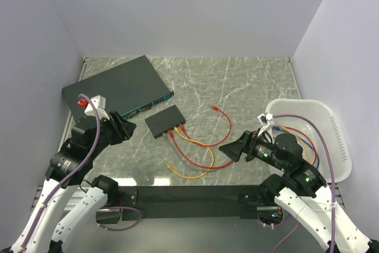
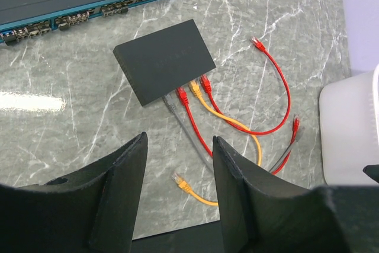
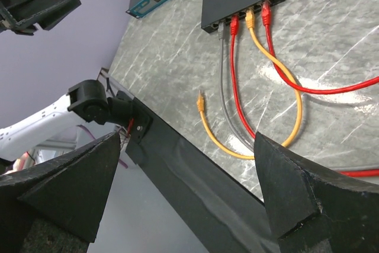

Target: Insert the plug into the switch port

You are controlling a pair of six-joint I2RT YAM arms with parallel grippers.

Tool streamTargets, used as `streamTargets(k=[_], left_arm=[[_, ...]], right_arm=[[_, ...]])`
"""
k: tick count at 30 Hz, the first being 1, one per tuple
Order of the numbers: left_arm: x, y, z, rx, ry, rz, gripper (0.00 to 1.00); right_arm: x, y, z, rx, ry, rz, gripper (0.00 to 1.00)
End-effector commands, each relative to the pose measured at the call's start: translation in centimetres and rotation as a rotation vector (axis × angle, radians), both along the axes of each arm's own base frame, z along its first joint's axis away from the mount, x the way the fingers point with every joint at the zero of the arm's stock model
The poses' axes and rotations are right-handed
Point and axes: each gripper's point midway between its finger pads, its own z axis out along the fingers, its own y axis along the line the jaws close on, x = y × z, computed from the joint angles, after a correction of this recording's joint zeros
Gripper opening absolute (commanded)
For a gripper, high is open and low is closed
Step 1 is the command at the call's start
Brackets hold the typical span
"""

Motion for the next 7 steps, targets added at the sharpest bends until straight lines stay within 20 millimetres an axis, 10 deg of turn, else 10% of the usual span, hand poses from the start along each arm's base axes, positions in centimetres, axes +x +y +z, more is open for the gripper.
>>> streamTargets(k=[1,7], left_arm=[[0.28,-0.02,0.69,-0.017,-0.027,0.007,0.54],[0.26,0.16,0.73,-0.020,-0.030,0.018,0.54]], right_arm=[[0.27,-0.21,0.63,0.005,-0.051,-0.008,1.00],[0.18,-0.09,1.23,0.028,-0.092,0.003,1.00]])
